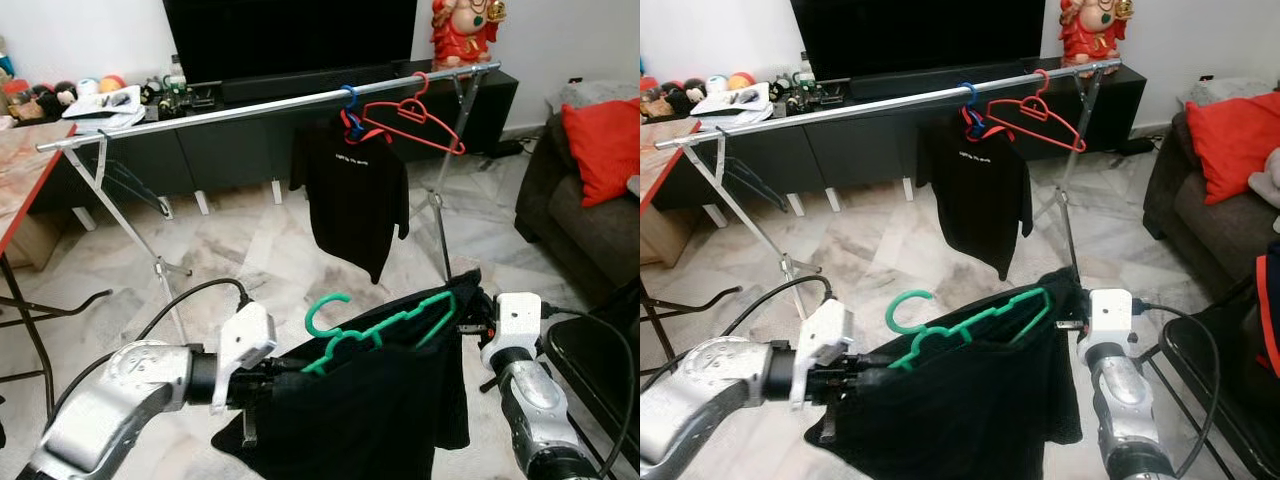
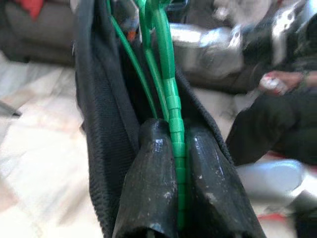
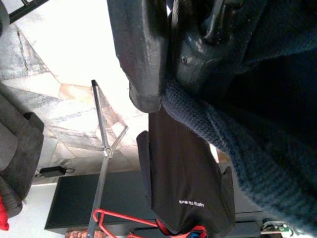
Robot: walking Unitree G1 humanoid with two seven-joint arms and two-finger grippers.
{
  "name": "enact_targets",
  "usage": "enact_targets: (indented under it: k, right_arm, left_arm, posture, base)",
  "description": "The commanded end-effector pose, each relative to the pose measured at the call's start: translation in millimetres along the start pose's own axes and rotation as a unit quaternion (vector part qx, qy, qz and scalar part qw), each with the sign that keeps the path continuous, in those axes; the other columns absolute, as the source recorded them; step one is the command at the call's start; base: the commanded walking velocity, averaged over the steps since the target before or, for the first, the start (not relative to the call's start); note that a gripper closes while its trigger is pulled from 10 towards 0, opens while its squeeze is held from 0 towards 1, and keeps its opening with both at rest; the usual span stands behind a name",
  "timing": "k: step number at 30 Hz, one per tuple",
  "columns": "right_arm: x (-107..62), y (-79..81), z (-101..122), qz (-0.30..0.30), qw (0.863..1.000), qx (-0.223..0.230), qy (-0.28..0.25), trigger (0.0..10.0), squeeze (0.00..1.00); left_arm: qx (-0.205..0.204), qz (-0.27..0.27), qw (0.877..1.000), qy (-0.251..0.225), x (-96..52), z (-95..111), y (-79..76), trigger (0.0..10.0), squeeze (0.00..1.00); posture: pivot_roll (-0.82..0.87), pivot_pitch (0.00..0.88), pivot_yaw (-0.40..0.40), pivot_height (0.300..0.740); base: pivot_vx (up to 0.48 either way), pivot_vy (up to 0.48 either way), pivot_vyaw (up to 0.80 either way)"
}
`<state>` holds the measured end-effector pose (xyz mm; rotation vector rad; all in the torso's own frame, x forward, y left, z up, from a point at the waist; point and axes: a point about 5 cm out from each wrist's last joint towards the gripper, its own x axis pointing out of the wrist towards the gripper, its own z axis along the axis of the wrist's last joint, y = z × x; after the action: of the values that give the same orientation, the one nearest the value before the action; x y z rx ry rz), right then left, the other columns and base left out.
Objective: Hang hanger
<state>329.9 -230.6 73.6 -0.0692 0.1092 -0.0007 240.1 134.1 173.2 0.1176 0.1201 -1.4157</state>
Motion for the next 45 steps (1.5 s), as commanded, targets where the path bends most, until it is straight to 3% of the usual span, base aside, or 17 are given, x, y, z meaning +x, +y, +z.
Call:
enact_targets:
  k: [1,15,20,21,23,24,31,32,34,35,38,39,40,42,43,44,45]
  right_arm:
    - [-7.2,-7.9,-16.1,-0.028,0.999,0.009,0.040,0.0,0.00]
    - [-21.5,-16.3,-41.6,-0.042,0.994,0.010,0.101,0.0,0.00]
    - [-22.9,-16.7,-44.1,-0.042,0.993,0.012,0.107,0.0,0.00]
    - [-22.0,-8.0,-45.7,-0.026,0.994,0.015,0.108,0.0,0.00]
    - [-21.5,4.5,-49.1,0.004,0.993,0.022,0.115,0.0,0.00]
    - [-22.1,17.7,-53.1,0.040,0.991,0.014,0.124,0.0,0.00]
    - [-29.2,51.5,-65.5,0.145,0.979,0.017,0.145,0.0,0.00]
    - [-34.1,64.9,-70.6,0.195,0.968,0.007,0.155,0.0,0.00]
    - [-38.3,73.7,-74.2,0.225,0.961,0.005,0.159,0.0,0.00]
    - [-39.1,75.1,-74.9,0.229,0.960,0.008,0.161,0.0,0.00]
    - [-44.0,81.4,-79.1,0.264,0.949,0.017,0.171,0.0,0.00]
    - [-48.7,86.2,-82.6,0.291,0.940,0.011,0.179,0.0,0.00]
    - [-48.7,86.2,-82.6,0.291,0.940,0.011,0.179,0.0,0.00]
    - [-52.3,88.3,-85.2,0.309,0.933,0.013,0.184,0.0,0.00]
    - [-54.9,88.6,-86.3,0.322,0.928,0.021,0.186,0.0,0.00]
    - [-54.9,88.6,-86.3,0.322,0.928,0.021,0.186,0.0,0.00]
    - [-56.2,89.0,-86.9,0.331,0.925,0.025,0.187,0.0,0.00]
  left_arm:
    - [0.034,-0.027,0.998,-0.042,-8.5,22.0,-5.5,10.0,0.00]
    - [0.014,0.007,0.999,-0.031,-36.8,17.7,0.0,10.0,0.00]
    - [0.019,0.111,0.993,-0.022,-28.8,12.7,22.1,10.0,0.00]
    - [0.009,0.182,0.983,-0.036,-19.1,9.0,38.8,10.0,0.00]
    - [-0.008,0.226,0.970,-0.086,-9.4,10.6,48.4,10.0,0.00]
    - [-0.054,0.253,0.954,-0.149,1.6,13.8,54.1,10.0,0.00]
    - [-0.163,0.248,0.918,-0.263,34.8,24.1,55.1,10.0,0.00]
    - [-0.204,0.256,0.894,-0.305,41.0,28.4,61.6,10.0,0.00]
    - [-0.216,0.271,0.880,-0.324,46.0,31.1,66.6,10.0,0.00]
    - [-0.214,0.290,0.876,-0.321,46.5,30.3,69.6,10.0,0.00]
    - [-0.260,0.346,0.824,-0.364,40.4,28.9,83.3,10.0,0.00]
    - [-0.262,0.396,0.797,-0.373,33.2,26.1,90.9,10.0,0.00]
    - [-0.262,0.396,0.797,-0.373,33.2,26.1,90.9,10.0,0.00]
    - [-0.242,0.465,0.771,-0.361,23.0,21.7,98.5,10.0,0.00]
    - [-0.200,0.547,0.744,-0.326,9.2,15.9,105.1,10.0,0.00]
    - [-0.200,0.547,0.744,-0.326,9.2,15.9,105.1,10.0,0.00]
    - [-0.182,0.581,0.726,-0.319,1.6,13.9,108.0,10.0,0.00]
  posture:
    - [0.03,0.063,0.039,0.740]
    - [0.04,0.061,0.037,0.740]
    - [0.05,0.057,0.038,0.740]
    - [0.04,0.056,0.037,0.740]
    - [0.03,0.054,0.037,0.740]
    - [0.03,0.051,0.038,0.740]
    - [0.03,0.045,0.036,0.740]
    - [0.04,0.043,0.036,0.740]
    - [0.03,0.043,0.037,0.740]
    - [0.03,0.043,0.037,0.740]
    - [0.04,0.047,0.036,0.740]
    - [0.03,0.050,0.037,0.740]
    - [0.03,0.050,0.037,0.740]
    - [0.03,0.053,0.038,0.740]
    - [0.04,0.054,0.037,0.740]
    - [0.04,0.054,0.037,0.740]
    - [0.03,0.056,0.038,0.740]
  base:
    - [0.000,0.000,0.00]
    - [0.000,0.000,0.00]
    - [0.000,0.000,0.00]
    - [0.000,0.000,0.00]
    - [0.000,0.000,0.00]
    - [0.000,0.000,0.00]
    - [0.000,0.000,0.00]
    - [0.000,0.000,0.00]
    - [0.000,0.000,0.00]
    - [0.000,0.000,0.00]
    - [0.000,0.000,0.00]
    - [0.000,0.000,0.00]
    - [0.000,0.000,0.00]
    - [0.000,0.000,0.00]
    - [0.000,0.000,0.00]
    - [0.000,0.000,0.00]
    - [0.000,0.000,0.00]
